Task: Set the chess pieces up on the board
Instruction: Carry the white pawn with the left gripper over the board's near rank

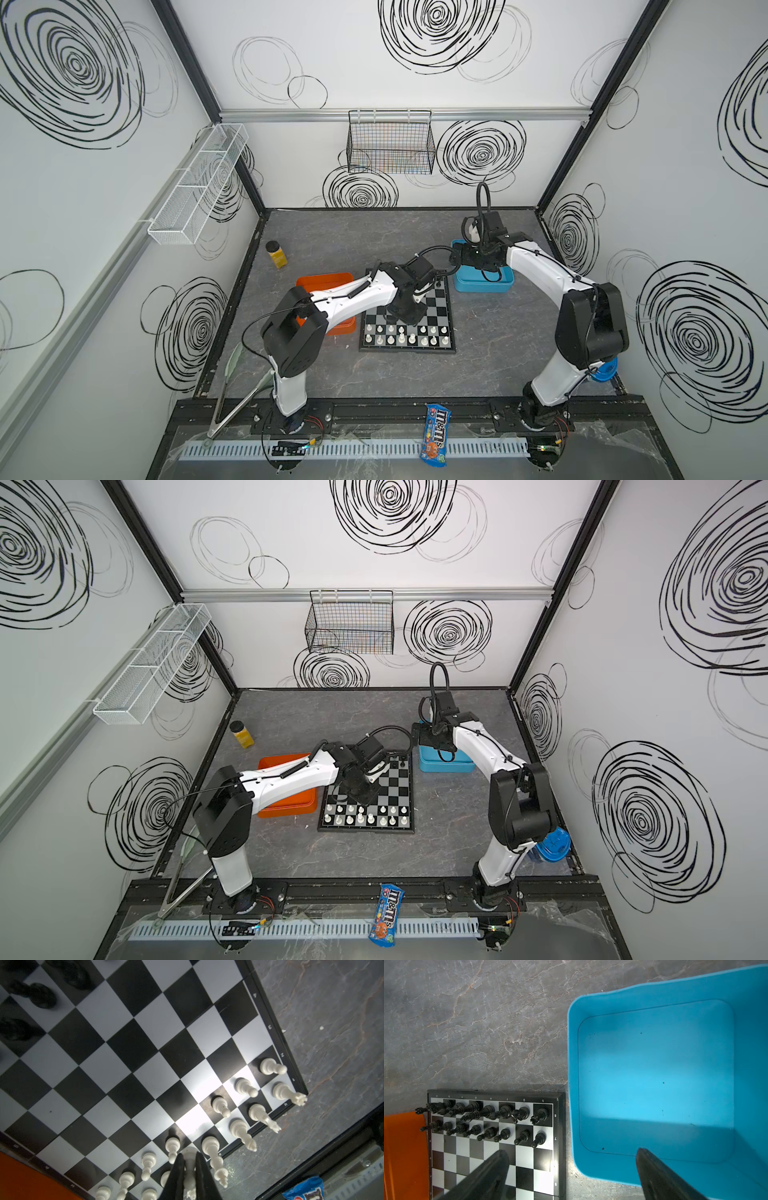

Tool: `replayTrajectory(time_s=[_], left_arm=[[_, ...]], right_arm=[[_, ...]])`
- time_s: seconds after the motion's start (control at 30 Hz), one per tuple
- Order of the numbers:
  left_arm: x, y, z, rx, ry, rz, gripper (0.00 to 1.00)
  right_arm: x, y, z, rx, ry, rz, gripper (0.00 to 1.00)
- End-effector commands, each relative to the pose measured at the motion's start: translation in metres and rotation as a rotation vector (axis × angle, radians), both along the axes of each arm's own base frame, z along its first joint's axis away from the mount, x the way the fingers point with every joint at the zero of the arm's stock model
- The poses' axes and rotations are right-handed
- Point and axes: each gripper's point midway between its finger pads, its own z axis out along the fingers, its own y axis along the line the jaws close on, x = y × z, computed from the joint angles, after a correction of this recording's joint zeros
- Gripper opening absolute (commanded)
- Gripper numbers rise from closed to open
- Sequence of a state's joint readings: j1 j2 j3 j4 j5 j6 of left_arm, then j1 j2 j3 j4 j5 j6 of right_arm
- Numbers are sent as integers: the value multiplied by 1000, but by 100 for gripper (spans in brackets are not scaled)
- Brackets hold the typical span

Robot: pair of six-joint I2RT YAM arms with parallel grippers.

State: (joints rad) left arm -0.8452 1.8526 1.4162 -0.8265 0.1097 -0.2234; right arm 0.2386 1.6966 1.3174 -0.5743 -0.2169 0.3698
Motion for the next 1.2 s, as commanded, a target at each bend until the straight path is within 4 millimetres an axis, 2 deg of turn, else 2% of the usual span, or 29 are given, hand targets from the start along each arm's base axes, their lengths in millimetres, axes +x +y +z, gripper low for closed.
replayTrajectory(time_s=[0.0,0.4,0.77,0.93,1.17], left_arm=[[-3,-2,-7,-2,12,-22,15],[-8,-3,-23,-4,53,-2,18],[-10,-4,-25,-7,62,-2,18],[-10,2,-24,15,64,20,25],[-14,8,-25,25,74,43,28]], right_arm=[[-3,-7,7,-7,-25,-16,100],[-7,-12,4,-10,-13,-23,100],[-7,-13,3,-9,-15,-25,100],[-6,-12,2,-5,-12,-24,100],[-5,-11,1,0,-9,-20,100]])
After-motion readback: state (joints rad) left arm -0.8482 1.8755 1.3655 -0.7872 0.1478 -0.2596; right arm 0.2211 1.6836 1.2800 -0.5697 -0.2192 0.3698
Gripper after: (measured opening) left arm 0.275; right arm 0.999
